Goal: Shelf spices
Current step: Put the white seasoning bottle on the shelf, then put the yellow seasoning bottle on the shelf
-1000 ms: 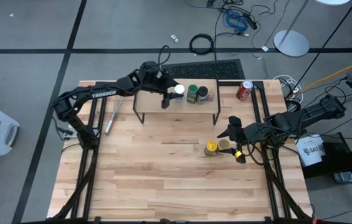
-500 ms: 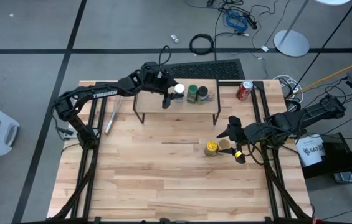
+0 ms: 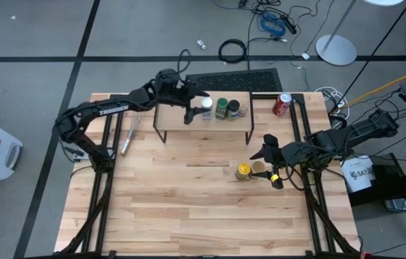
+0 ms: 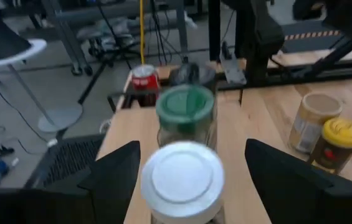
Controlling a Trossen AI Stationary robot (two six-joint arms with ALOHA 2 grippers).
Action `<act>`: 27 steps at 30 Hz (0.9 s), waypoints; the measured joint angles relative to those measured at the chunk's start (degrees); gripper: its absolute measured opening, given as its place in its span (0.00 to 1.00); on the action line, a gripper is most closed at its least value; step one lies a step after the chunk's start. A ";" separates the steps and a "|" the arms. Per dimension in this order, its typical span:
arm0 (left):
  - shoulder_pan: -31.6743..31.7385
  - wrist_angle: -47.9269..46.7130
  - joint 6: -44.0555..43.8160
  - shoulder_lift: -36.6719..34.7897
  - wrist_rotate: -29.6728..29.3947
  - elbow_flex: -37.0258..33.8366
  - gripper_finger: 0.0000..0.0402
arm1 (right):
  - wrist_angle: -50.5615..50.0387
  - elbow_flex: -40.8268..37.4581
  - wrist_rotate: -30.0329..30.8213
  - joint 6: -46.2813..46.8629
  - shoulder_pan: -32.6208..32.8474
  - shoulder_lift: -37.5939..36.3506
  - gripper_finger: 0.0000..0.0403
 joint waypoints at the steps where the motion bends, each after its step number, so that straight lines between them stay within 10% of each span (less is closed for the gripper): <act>1: 0.00 -0.40 0.00 -0.98 -0.02 0.00 0.75 | 0.00 0.00 0.00 0.05 0.01 0.00 0.68; 17: -13.18 -5.74 -6.58 -11.81 -0.52 0.11 0.75 | -12.30 0.00 -2.14 13.67 1.38 0.00 0.68; 27: -27.40 -2.87 -9.02 -3.07 -16.71 0.11 0.75 | -13.79 0.00 -1.57 20.62 4.06 0.07 0.68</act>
